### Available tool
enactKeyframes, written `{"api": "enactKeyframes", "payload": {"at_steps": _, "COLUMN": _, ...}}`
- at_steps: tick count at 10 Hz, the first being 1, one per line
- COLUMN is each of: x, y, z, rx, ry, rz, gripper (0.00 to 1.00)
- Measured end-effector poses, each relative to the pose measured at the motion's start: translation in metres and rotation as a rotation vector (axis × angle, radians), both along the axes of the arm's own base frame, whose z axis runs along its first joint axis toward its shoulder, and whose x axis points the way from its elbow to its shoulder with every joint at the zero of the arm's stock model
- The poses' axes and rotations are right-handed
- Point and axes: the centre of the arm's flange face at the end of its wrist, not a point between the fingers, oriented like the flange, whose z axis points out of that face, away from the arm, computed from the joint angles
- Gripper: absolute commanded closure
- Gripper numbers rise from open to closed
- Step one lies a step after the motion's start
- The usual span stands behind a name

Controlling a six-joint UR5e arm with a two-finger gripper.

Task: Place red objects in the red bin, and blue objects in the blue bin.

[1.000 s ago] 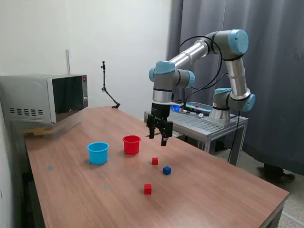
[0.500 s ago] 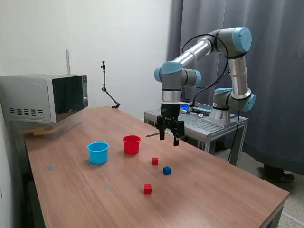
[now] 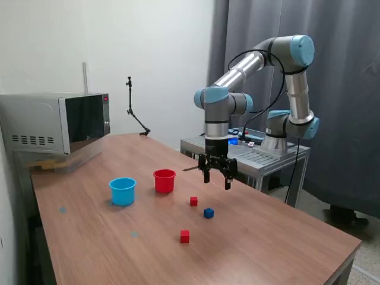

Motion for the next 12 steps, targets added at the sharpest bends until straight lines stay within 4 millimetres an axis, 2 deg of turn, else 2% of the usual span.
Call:
{"api": "enactKeyframes", "payload": {"at_steps": 3, "x": 0.0, "y": 0.0, "z": -0.024, "rx": 0.0, "ry": -0.026, "rz": 0.047, "gripper": 0.0}}
{"api": "enactKeyframes", "payload": {"at_steps": 12, "x": -0.012, "y": 0.0, "z": -0.072, "rx": -0.001, "ry": -0.036, "rz": 0.097, "gripper": 0.0}}
